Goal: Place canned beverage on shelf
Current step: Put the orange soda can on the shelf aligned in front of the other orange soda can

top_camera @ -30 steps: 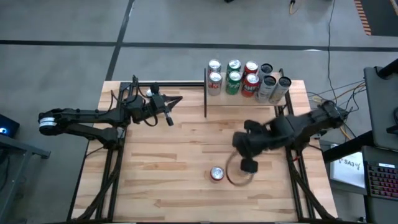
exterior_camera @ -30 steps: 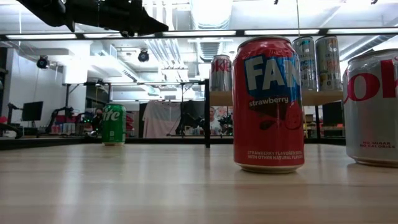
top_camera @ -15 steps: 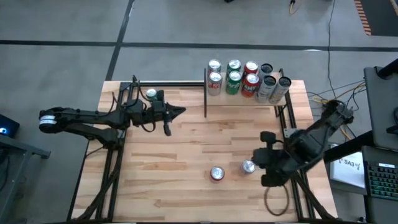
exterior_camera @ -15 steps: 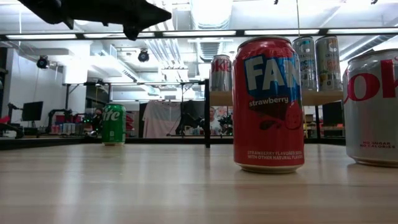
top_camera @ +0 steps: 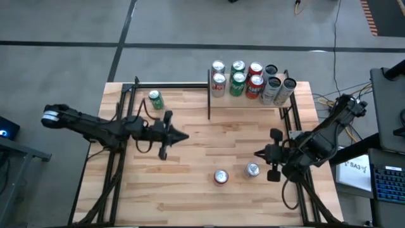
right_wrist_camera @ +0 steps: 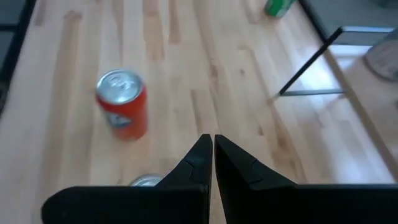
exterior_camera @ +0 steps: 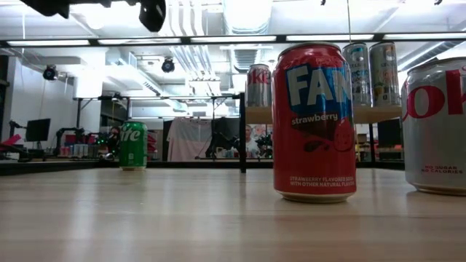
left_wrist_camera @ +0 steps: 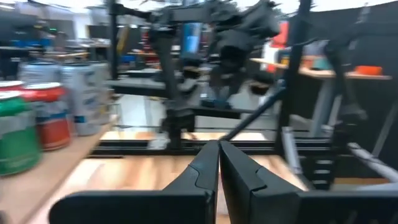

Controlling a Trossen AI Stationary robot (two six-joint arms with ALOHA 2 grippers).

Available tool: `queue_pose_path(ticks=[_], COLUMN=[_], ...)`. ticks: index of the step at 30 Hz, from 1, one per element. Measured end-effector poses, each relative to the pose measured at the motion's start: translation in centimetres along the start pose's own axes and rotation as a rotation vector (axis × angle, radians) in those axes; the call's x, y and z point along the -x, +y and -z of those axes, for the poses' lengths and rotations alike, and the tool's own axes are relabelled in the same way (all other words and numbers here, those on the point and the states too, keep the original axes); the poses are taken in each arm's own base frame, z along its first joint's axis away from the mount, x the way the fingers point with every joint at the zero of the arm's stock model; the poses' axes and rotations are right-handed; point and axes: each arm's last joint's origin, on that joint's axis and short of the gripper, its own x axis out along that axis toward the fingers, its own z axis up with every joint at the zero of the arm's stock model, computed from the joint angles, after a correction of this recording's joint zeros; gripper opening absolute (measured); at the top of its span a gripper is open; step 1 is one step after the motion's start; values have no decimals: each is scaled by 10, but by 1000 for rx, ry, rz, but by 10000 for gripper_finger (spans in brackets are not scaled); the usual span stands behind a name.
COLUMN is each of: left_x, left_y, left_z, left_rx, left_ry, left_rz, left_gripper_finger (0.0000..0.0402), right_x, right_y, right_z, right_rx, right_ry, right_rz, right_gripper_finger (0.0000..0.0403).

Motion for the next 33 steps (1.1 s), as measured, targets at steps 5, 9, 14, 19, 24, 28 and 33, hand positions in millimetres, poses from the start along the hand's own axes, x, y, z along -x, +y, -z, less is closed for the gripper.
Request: queue_pose_path(ticks=[5, 9, 14, 19, 24, 28, 33], left_x=[0, -6, -18, -28, -30, -30, -30], left_y=[-18, -28, -30, -32, -32, -32, -32], left_z=[-1, 2, 12, 23, 27, 26, 26], left_rx=[35, 41, 30, 46, 84, 94, 95], left_ry=[-25, -68, -88, -71, -60, -64, -61], left_rz=[79, 118, 120, 120, 121, 122, 122], left_gripper_finger=[0, 0, 0, 0, 0, 0, 0], right_x=[-12, -19, -23, -23, -13, -7, -16], right_y=[1, 6, 11, 13, 12, 11, 18], right_z=[11, 13, 10, -2, -15, -23, -24], right_rx=[12, 47, 100, 130, 185, 172, 109], right_ry=[-68, -103, -160, -245, -288, -312, -317], right_rz=[38, 27, 4, -14, -19, -27, -44], right_gripper_finger=[9, 9, 9, 9, 9, 10, 50])
